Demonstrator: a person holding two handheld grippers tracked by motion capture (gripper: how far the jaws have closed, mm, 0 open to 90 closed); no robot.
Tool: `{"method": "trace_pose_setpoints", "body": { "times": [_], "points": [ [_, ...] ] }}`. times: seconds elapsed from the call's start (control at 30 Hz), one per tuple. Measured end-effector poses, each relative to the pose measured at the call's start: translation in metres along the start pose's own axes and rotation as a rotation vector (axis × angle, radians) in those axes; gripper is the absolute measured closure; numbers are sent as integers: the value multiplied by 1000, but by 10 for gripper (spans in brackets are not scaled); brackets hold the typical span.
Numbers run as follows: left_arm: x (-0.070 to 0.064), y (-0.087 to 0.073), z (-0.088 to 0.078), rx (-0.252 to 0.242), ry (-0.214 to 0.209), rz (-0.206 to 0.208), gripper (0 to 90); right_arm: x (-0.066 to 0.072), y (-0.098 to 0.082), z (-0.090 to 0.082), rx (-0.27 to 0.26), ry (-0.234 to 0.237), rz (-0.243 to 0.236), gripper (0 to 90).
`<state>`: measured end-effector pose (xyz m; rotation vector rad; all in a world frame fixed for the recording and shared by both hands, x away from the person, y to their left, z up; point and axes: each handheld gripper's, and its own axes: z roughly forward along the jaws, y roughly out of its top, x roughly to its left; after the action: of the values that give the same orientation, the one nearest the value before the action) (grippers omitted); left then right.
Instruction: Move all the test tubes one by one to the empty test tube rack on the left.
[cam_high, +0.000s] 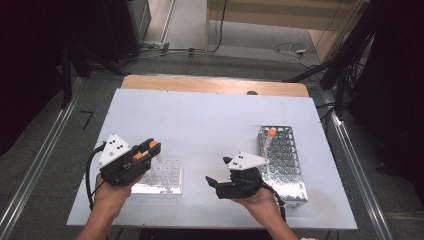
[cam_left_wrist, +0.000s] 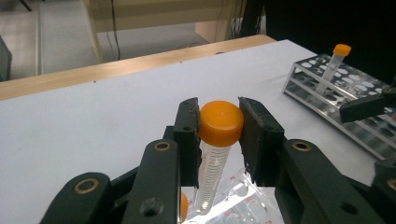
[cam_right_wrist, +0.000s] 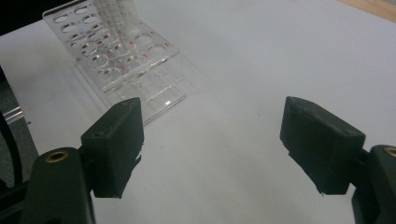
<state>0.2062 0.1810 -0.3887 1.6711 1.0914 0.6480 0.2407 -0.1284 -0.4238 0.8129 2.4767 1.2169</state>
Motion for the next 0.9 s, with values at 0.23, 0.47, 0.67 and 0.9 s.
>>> {"method": "trace_pose_setpoints", "body": {
  "times": [0.23, 0.47, 0.67, 0.9],
  "points": [
    [1, -6, 5, 34, 19, 6, 700, 0, -1, 1, 7, 0, 4, 203],
    [2, -20, 14, 88, 26, 3, 698, 0, -1, 1, 4, 0, 6, 205],
    [0, -25, 18, 112, 35, 14, 696, 0, -2, -1, 0, -1, 13, 205],
    [1, -25, 16, 103, 36, -2, 640, -1, -3, -1, 2, -3, 18, 205]
  ]
}}
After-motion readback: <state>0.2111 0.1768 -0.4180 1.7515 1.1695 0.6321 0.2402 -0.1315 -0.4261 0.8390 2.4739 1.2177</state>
